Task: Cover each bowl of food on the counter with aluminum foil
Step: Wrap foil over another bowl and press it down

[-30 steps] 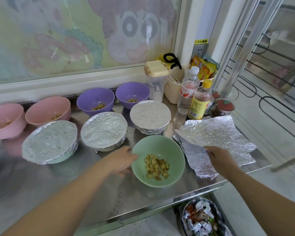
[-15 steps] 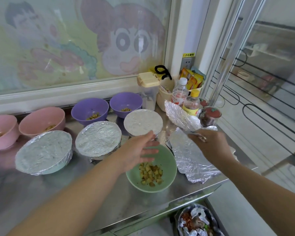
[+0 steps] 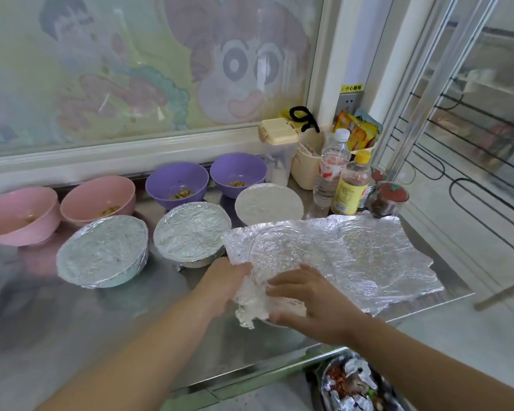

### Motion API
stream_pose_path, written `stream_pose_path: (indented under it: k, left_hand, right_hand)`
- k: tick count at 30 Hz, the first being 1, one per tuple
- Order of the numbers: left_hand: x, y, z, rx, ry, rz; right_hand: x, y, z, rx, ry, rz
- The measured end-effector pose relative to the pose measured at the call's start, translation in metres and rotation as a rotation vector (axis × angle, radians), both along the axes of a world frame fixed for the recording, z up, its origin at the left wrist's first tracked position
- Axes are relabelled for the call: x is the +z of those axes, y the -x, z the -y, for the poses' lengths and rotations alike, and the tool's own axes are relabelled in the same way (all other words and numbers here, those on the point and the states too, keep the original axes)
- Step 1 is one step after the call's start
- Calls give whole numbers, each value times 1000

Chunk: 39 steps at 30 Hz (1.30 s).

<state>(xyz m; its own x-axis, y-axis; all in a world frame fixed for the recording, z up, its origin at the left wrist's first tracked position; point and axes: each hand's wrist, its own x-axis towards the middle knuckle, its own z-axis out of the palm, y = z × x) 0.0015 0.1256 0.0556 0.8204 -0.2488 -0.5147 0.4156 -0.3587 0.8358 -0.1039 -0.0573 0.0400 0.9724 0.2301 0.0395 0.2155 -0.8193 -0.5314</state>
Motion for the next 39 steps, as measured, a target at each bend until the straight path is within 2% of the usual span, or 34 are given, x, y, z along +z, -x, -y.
stream_pose_path:
  k: [3,7,10,14,19,23,25,27,28,30,32,33,36,39]
  left_hand:
    - [-8,-5,-21,-31,-109,37]
    - [-12,-1,-29,-41,-150,96]
    - [-16,4,-27,-6,-157,78]
    - [-19,5,-30,18,-140,41]
    - [-16,8,-46,49,-139,51]
    - [-6,12,-62,99,-190,271]
    - [-6,12,-67,108,-340,542]
    - [-2,15,-59,7,-444,867]
    - [2,20,-51,-105,-428,998]
    - [6,31,-30,-444,-411,1136]
    - [-12,35,-19,-756,-533,1123]
    - [-23,35,-19,-848,-626,1095]
    - [-45,27,-26,-980,-812,1022]
    - [-50,19,-28,-1043,-853,1011]
  right_hand:
    - [-5,-8,15,-225,-32,-39]
    - [-28,-25,30,-421,230,-232]
    - [-40,-26,31,-538,117,-285]
    - [-44,-24,25,-560,-98,-306]
    - [-39,-12,7,-484,-100,-311]
    - [-36,-4,0,-501,149,-249]
    - [-30,-5,-3,-460,288,-151]
    - [-24,-7,-11,-359,370,-89]
    - [-24,-9,-15,-301,395,-74]
    - [-26,-12,-21,-197,418,-52]
    - [-34,-14,-19,-118,457,-45]
    - [-37,-15,-17,-99,471,-52]
    - [-44,-19,-9,-96,468,-72]
    - [-46,-24,-5,-102,462,-107]
